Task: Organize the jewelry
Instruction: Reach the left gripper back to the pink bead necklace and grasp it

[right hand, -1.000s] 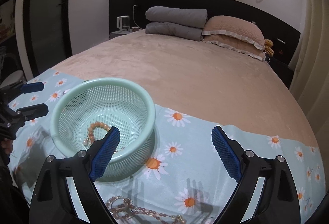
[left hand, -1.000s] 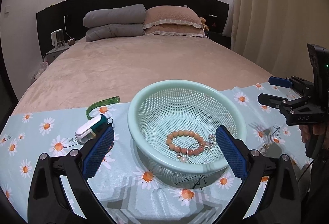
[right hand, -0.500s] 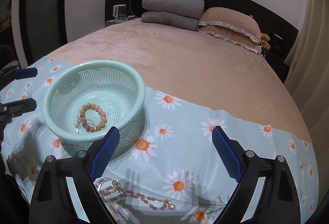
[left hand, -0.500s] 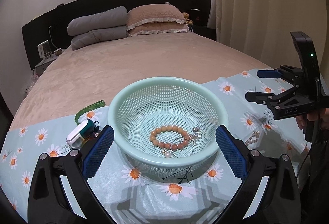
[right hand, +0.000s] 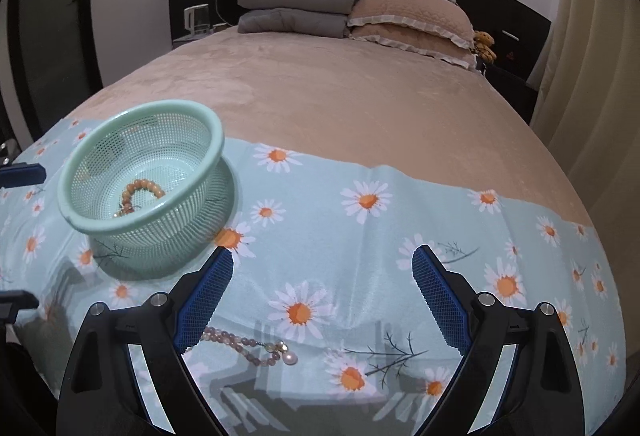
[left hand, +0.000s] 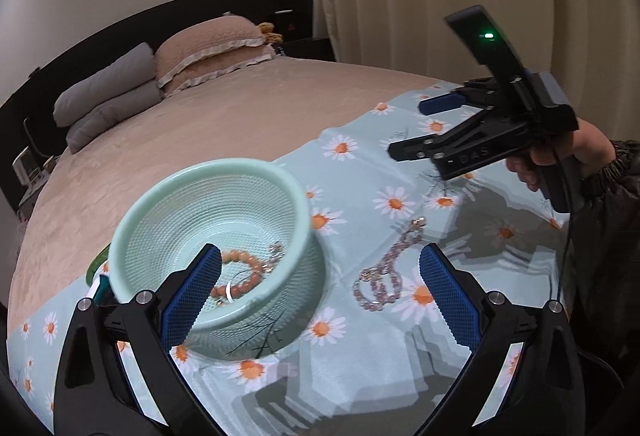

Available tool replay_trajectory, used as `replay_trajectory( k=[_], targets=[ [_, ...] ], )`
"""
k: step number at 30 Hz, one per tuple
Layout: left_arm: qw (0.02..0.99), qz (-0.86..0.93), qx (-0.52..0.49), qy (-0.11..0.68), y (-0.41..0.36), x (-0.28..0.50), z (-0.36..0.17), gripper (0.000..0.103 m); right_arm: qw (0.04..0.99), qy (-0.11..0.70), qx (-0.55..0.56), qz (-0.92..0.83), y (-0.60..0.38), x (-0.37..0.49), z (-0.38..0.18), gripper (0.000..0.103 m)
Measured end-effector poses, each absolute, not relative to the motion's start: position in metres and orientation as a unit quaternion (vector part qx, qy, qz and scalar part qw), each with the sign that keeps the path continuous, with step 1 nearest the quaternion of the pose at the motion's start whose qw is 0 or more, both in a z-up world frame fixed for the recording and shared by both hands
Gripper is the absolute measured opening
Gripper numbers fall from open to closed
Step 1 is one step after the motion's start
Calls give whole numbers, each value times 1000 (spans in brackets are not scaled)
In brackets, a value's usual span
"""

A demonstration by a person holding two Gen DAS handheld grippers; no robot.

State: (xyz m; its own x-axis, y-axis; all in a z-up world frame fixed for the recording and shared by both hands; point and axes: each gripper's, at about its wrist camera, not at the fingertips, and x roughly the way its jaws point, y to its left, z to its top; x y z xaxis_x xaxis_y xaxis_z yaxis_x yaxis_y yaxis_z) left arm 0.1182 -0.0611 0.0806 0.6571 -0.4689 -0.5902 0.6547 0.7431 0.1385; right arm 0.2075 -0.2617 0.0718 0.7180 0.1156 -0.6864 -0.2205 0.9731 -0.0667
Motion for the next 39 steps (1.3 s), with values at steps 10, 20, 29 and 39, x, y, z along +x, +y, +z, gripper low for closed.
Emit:
replay_trajectory(
  k=[10,20,29,39],
  targets=[
    [829,-411,230,302,-118,91,29,97,915,394,-38,73,-300,194,39,87],
    [836,-349,146,398,-101,145,-16,97,886,437,-112,110,-292,187,-6,82],
    [842,-320,123,416,-106,162,-29,92,883,429,-121,145,-288,188,-22,72],
    [830,-318,116,444,-104,167,-21,36,864,428,-139,226,-267,180,-20,12]
  ],
)
